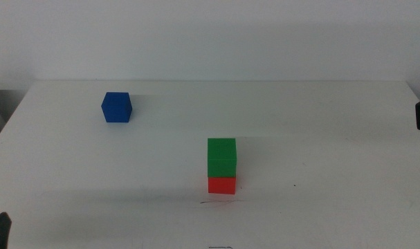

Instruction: Stack red cubes first, then green, then blue cubes in a specific spot.

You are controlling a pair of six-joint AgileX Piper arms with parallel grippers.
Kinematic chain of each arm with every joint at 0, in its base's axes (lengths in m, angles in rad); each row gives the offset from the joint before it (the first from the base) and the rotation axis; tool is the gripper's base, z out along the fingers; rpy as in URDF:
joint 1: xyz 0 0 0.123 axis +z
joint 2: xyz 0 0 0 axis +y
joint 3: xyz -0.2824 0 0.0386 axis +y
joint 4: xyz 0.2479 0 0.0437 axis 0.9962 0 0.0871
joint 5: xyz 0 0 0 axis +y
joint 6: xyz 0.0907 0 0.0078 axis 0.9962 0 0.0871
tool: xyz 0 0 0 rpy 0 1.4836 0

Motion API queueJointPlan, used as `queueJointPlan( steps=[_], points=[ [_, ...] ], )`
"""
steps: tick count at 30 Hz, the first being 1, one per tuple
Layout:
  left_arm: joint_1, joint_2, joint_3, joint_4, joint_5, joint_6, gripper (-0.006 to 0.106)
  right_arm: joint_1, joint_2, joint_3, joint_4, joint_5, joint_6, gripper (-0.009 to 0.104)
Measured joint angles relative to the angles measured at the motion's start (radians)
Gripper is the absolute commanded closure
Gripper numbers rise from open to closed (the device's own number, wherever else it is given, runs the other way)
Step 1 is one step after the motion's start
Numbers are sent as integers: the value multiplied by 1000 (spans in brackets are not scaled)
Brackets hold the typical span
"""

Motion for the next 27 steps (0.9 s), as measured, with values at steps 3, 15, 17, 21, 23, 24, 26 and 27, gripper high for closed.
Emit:
queueJointPlan(
  steps=[3,15,17,21,23,24,26,27],
  points=[
    [0,54,-47,-4,20,-7,16,0,0,0,0,0,0,20],
    [0,762,-726,-42,388,-10,16,0,0,0,0,0,0,20],
    [0,844,-816,-80,495,-9,16,0,0,0,0,0,0,20],
    [0,1008,-970,-127,693,37,16,0,0,0,0,0,0,20],
    [0,1072,-1025,-134,732,74,16,0,0,0,0,0,0,20],
    [0,1106,-1053,-141,740,90,16,0,0,0,0,0,0,20],
    [0,1165,-1100,-164,750,105,16,0,0,0,0,0,0,20],
    [0,1197,-1117,-173,757,110,16,0,0,0,0,0,0,20]
  ],
)
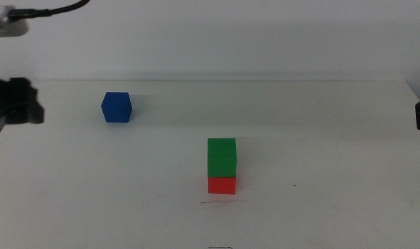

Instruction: Stack red cubes first, then green, then blue cubes in a specific spot.

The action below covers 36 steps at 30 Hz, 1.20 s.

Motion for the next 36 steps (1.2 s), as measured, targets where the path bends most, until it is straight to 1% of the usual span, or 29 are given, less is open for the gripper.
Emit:
queueJointPlan(
  steps=[3,10,13,19,27,31,36],
  points=[
    [0,101,-73,-23,11,9,16,0,0,0,0,0,0,20],
    [-2,333,-257,-32,49,20,16,0,0,0,0,0,0,20],
    [-19,458,-362,-13,64,27,16,0,0,0,0,0,0,20],
    [-89,721,-661,39,99,-3,16,0,0,0,0,0,0,20],
    [-105,1010,-1001,20,202,-13,16,0,0,0,0,0,0,20],
    [-106,1092,-1091,16,210,-13,16,0,0,0,0,0,0,20],
    [-106,1154,-1130,16,209,-13,16,0,0,0,0,0,0,20]
  ],
)
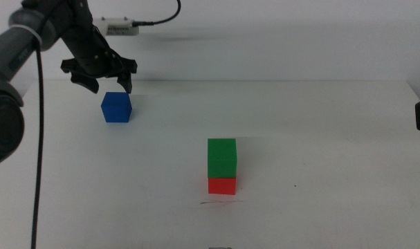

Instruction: Stack red cubes first, then green, then blue cubes in a specific spot.

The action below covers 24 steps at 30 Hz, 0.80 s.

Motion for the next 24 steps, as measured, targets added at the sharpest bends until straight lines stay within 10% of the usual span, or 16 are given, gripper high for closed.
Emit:
queueJointPlan(
  steps=[10,21,24],
  points=[
    [0,85,-1,1,-56,-1,25,0,0,0,0,0,0,20],
    [0,113,-9,-9,-81,-80,102,0,0,0,0,0,0,20],
    [0,94,-7,-16,-20,-87,102,0,0,0,0,0,0,20]
  ],
)
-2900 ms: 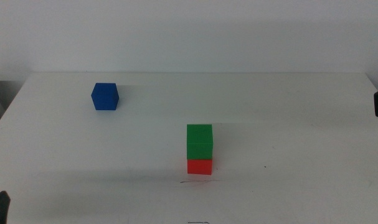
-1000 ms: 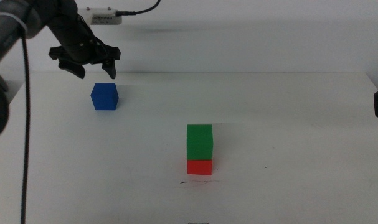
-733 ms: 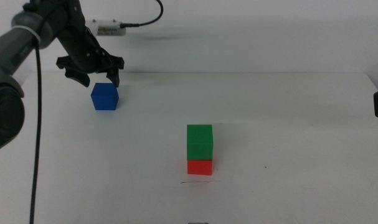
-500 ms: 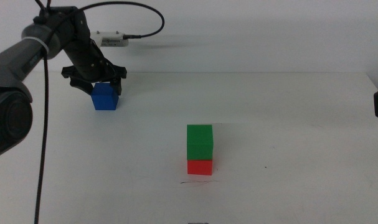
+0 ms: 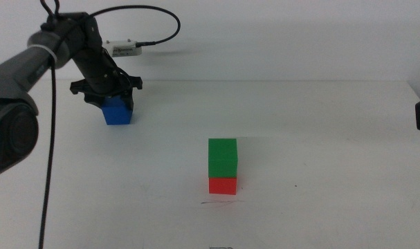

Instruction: Stack red cubes first, then green, then blue cubes in a specific spot.

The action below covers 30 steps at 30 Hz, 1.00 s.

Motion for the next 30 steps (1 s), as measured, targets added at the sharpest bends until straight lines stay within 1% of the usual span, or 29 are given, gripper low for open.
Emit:
queueJointPlan(
  steps=[5,9,14,17,20,23,27,30],
  points=[
    [-13,-130,74,25,90,-28,102,0,0,0,0,0,0,20],
    [-61,-299,280,76,49,-67,102,0,0,0,0,0,0,20],
    [-176,-591,614,98,-91,-249,102,0,0,0,0,0,0,20],
    [-266,-706,706,127,-101,-367,102,0,0,0,1,0,0,20],
    [-366,-742,709,173,-86,-474,102,0,0,0,1,0,0,20],
    [-464,-723,678,205,-59,-561,102,0,0,0,0,0,0,20],
    [-556,-652,596,220,-23,-616,102,0,0,0,0,0,0,20],
    [-600,-590,517,221,19,-625,102,0,0,0,0,0,0,20]
  ],
)
